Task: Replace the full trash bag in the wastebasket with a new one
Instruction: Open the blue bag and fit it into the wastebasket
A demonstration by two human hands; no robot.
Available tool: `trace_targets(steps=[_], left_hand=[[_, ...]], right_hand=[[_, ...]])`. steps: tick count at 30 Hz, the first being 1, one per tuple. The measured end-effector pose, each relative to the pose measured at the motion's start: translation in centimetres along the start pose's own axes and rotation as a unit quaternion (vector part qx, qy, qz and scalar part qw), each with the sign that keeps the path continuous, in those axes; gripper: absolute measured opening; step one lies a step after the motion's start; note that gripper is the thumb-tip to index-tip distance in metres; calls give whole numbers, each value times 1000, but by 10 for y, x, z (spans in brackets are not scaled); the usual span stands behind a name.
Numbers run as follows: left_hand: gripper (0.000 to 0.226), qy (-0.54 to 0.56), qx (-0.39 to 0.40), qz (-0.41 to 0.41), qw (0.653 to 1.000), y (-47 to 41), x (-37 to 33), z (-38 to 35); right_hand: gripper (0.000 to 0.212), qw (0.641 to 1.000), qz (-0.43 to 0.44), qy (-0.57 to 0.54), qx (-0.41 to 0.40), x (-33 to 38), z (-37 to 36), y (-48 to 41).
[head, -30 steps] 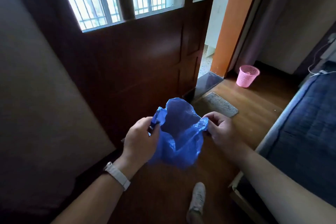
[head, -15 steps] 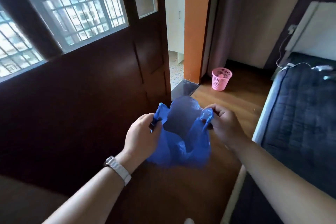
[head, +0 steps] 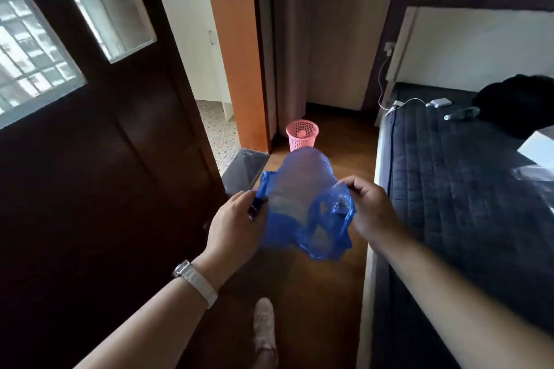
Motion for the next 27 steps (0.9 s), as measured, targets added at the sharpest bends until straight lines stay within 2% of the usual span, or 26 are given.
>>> trace_targets(steps=[3, 6, 11, 15, 21, 24, 27], left_hand=[[19, 0, 16, -23, 1000, -50, 15, -28], [6, 12, 27, -45, 999, -104, 30, -54], [8, 39, 58, -64, 996, -200, 47, -87], [8, 62, 82, -95, 990, -272, 47, -114], [9, 95, 115, -111, 983, -345, 37, -165], [2, 84, 111, -119, 983, -381, 31, -196], [7, 74, 114, -127, 983, -416, 23, -228]], right_hand=[[19, 1000, -7, 17, -20, -10, 0, -45], [23, 999, -22, 16, -35, -17, -3, -94], [24, 996, -48, 34, -69, -18, -2, -177], [15, 992, -39, 48, -109, -15, 5, -231], [25, 986, -71, 9, -149, -37, 26, -288], [21, 982, -83, -1, -170, -49, 42, -326], [16, 982, -85, 7, -166, -65, 63, -365]])
Point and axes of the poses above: each hand's wrist, its own y-axis away from the middle knuckle, its own z-axis out of the back of the hand, x = y × z, the point moved 3 cm from there along -y, towards the middle knuckle
